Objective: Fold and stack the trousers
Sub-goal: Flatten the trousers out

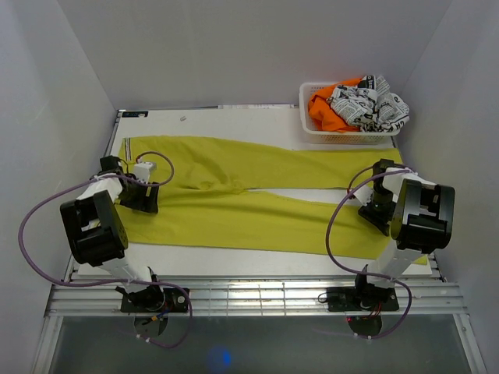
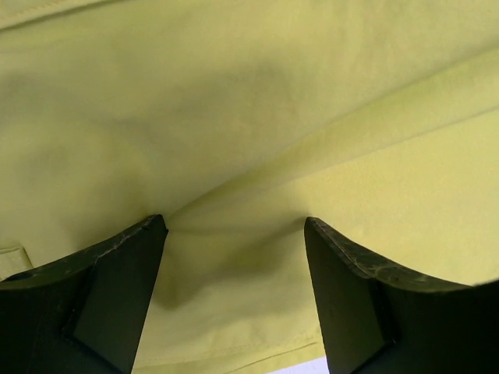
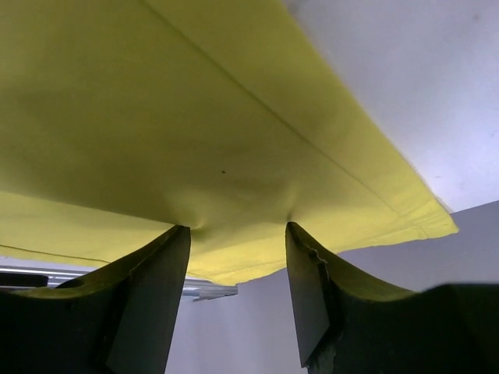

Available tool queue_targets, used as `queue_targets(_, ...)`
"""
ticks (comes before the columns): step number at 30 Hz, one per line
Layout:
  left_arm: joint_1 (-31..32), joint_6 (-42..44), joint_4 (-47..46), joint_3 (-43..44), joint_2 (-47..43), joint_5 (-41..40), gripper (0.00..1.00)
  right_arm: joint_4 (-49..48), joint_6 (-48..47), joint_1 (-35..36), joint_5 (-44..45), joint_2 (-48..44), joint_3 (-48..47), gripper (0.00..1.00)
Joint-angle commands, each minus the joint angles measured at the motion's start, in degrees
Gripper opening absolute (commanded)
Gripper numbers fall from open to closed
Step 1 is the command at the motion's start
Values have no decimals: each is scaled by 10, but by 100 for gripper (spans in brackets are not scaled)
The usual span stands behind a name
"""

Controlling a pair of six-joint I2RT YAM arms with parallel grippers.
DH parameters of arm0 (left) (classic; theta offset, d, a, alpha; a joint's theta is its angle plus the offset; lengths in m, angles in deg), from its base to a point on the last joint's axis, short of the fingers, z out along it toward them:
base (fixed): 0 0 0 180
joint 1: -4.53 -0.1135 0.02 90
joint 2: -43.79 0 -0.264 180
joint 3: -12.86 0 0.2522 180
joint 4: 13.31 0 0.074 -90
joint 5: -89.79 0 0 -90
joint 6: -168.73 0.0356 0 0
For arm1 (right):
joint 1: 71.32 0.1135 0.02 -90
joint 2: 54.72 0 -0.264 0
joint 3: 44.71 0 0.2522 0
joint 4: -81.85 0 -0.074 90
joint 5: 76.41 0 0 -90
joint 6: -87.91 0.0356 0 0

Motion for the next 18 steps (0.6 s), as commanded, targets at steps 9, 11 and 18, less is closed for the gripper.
queue_targets(9, -22, 22, 185, 107, -85, 96, 95, 29, 3, -9, -185, 16, -220, 63)
queue_targets(11, -21, 5, 187, 191, -30, 123, 95, 12, 34, 0, -232, 21, -265, 59)
queue_targets(18, -1, -55, 130, 339, 145, 131, 88, -98, 121, 77, -208, 118, -322, 50)
